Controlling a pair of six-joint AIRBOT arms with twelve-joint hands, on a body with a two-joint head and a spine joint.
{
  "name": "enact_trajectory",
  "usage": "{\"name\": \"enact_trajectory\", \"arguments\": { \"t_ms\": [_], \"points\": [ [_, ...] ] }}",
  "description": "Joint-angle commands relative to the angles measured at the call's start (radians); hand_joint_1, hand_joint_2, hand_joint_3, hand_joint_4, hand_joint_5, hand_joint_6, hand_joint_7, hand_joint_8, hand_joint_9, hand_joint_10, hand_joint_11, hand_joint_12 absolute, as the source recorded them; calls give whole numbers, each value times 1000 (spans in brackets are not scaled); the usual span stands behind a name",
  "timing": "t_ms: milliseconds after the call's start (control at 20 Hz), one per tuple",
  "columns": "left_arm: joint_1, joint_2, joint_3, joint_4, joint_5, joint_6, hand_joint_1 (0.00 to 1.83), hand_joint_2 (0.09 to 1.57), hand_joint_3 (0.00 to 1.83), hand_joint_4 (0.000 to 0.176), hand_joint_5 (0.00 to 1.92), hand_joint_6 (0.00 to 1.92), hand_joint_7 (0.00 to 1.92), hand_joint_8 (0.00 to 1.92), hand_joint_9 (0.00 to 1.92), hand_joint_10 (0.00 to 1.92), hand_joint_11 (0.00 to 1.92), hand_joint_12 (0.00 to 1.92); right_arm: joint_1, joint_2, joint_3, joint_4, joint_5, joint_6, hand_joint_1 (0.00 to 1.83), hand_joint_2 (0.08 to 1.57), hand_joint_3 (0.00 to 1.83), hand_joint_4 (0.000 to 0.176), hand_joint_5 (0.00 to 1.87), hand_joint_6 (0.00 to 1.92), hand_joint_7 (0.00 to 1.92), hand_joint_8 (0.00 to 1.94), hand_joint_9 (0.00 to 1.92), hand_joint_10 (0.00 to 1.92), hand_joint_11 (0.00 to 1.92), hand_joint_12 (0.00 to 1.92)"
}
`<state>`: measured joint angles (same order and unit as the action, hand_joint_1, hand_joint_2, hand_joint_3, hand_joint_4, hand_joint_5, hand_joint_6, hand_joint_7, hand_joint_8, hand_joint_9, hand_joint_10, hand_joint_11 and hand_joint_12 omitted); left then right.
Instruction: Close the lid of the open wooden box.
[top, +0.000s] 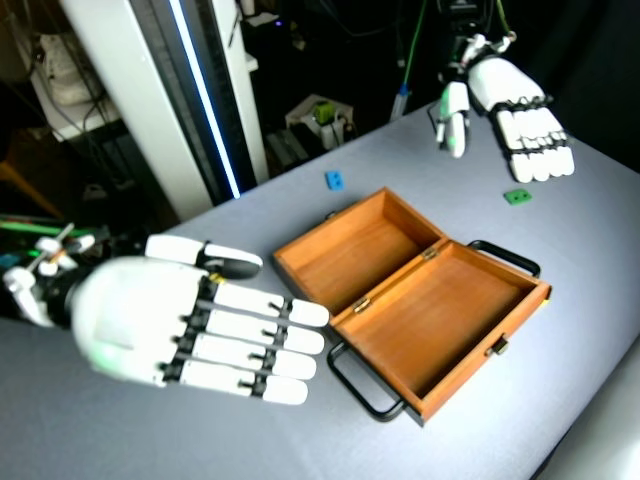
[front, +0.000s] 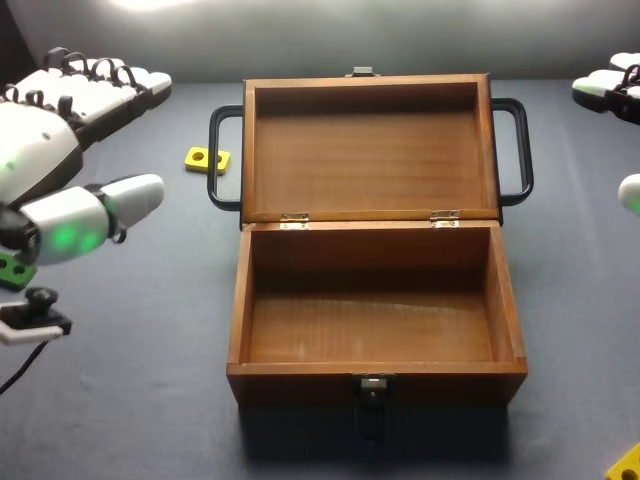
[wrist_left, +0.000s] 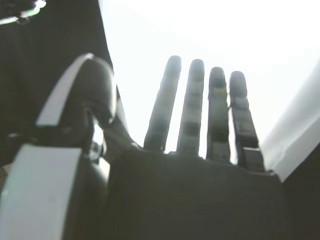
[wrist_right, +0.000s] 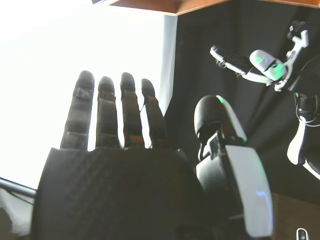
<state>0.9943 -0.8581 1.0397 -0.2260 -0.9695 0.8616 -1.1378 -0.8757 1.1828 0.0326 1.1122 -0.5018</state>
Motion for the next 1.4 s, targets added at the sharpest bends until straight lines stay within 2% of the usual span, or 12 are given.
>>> {"name": "enact_trajectory", "arguments": {
  "t_ms": [0, 100, 200, 250, 300, 400, 550, 650, 750, 850, 1100, 1350],
  "points": [
    [-22, -14, 19, 3, -51, -17, 209, 1503, 1, 0, 110, 1, 137, 0, 85, 7, 28, 200, 7, -9, 17, 33, 69, 9, 79, 1435, 7, 0, 166, 1, 149, 3, 47, 5, 56, 30],
    [-53, -35, 54, 7, 20, -17, 334, 1490, 0, 0, 122, 6, 149, 8, 124, 17, 76, 203, 22, -25, 48, 33, 14, 12, 100, 1438, 4, 0, 168, 1, 123, 0, 46, 2, 53, 27],
    [-82, -55, 88, 17, 89, -17, 244, 1453, 0, 0, 128, 3, 145, 1, 145, 8, 95, 216, 41, -40, 76, 33, -34, 13, 85, 1444, 4, 0, 163, 0, 103, 0, 32, 0, 40, 19],
    [-94, -65, 105, 19, 122, -15, 193, 1436, 0, 0, 139, 4, 159, 4, 161, 9, 100, 213, 52, -48, 91, 33, -60, 13, 61, 1440, 2, 9, 154, 0, 88, 0, 12, 0, 11, 6],
    [-104, -74, 120, 19, 151, -11, 171, 1428, 0, 0, 147, 4, 162, 3, 168, 7, 110, 210, 63, -56, 105, 31, -85, 13, 56, 1442, 2, 0, 159, 2, 107, 8, 26, 7, 26, 13],
    [-128, -98, 154, 23, 217, -7, 236, 1455, 3, 0, 145, 1, 134, 1, 157, 2, 102, 200, 93, -78, 139, 15, -152, 15, 101, 1476, 7, 0, 156, 1, 142, 10, 44, 7, 55, 24],
    [-146, -123, 191, 29, 291, -7, 131, 1439, 0, 0, 168, 3, 102, 0, 111, 2, 50, 201, 120, -114, 191, -32, -225, 60, 105, 1485, 2, 0, 170, 2, 160, 1, 55, 2, 70, 21],
    [-159, -136, 210, 39, 335, -7, 100, 1386, 0, 0, 150, 0, 78, 0, 105, 0, 63, 220, 145, -134, 213, -64, -274, 65, 101, 1489, 3, 0, 163, 0, 148, 2, 49, 2, 72, 21],
    [-179, -152, 231, 47, 384, 10, 12, 1405, 4, 0, 167, 3, 103, 3, 167, 14, 123, 252, 175, -153, 237, -98, -328, 65, 93, 1478, 0, 0, 165, 4, 145, 3, 45, 2, 68, 18],
    [-205, -176, 255, 50, 445, 47, 0, 1385, 0, 0, 117, 0, 16, 0, 65, 0, 49, 224, 191, -173, 259, -119, -368, 65, 95, 1474, 0, 2, 166, 4, 136, 0, 49, 3, 68, 17],
    [-249, -209, 284, 83, 534, 79, 0, 1374, 2, 0, 83, 2, 33, 5, 3, 0, 3, 153, 209, -203, 278, -150, -410, 66, 45, 1474, 1, 0, 184, 2, 142, 1, 47, 0, 80, 15],
    [-288, -243, 308, 126, 599, 89, 45, 1369, 0, 0, 108, 3, 80, 0, 0, 0, 4, 33, 220, -222, 285, -180, -431, 73, 114, 1537, 7, 0, 169, 3, 133, 5, 19, 3, 38, 9]
  ]
}}
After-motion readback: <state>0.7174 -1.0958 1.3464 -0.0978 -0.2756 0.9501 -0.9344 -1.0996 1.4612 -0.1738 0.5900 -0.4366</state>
